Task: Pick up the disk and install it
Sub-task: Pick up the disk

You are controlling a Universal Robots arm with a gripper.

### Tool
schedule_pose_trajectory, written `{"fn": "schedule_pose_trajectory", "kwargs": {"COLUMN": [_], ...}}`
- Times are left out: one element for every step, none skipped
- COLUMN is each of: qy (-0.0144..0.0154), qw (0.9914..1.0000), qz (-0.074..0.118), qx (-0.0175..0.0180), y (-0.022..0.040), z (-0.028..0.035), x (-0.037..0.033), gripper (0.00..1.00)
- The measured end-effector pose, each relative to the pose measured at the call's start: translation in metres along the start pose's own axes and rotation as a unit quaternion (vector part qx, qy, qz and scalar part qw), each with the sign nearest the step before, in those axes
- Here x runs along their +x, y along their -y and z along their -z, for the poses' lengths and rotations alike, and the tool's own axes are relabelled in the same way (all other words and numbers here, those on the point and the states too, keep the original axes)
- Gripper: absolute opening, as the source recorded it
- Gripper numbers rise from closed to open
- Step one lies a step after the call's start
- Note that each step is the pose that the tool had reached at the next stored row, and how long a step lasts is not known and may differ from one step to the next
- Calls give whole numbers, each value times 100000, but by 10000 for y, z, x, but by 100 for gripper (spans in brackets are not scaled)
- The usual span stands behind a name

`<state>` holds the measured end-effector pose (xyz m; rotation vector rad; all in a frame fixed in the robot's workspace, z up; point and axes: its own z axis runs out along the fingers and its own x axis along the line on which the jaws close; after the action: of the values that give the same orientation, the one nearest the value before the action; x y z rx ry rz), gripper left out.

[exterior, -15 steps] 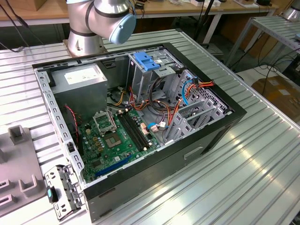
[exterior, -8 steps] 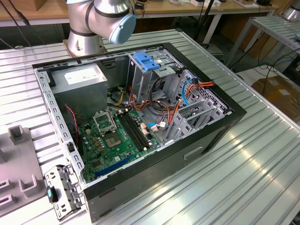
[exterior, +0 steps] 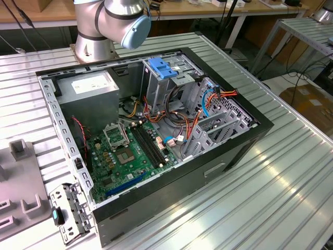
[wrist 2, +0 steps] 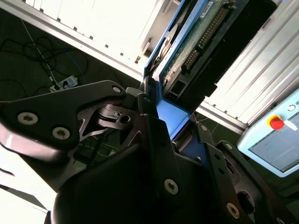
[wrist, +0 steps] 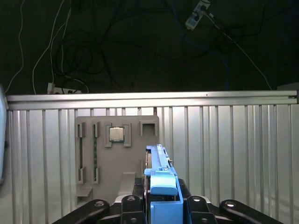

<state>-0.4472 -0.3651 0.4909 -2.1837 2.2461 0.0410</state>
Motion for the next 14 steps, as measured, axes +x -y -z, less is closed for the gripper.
{"fn": "schedule_pose_trajectory", "kwargs": {"qy": [1, 7, 0, 0, 0, 2, -1, 3, 1, 2, 1, -1, 1, 2], "qw": [100000, 100000, 100000, 100000, 100000, 100000, 100000, 100000, 100000, 100000, 100000, 100000, 100000, 100000], "qz": [0, -6, 1, 0, -4, -3, 0, -2, -3, -4, 2, 1, -1, -2], "qx": [1, 8, 1, 3, 1, 4, -3, 4, 4, 6, 2, 1, 4, 5], "y": [0, 2, 13, 22, 28, 32, 39, 43, 47, 56, 68, 75, 80, 86], "z": [0, -1, 0, 0, 0, 0, 1, 0, 0, 0, 1, 1, 1, 1], "x": [0, 0, 0, -1, -1, -1, -1, -1, -2, -2, -2, -2, -3, -3], "gripper": [37, 37, 37, 37, 37, 37, 37, 37, 37, 37, 37, 37, 37, 37]}}
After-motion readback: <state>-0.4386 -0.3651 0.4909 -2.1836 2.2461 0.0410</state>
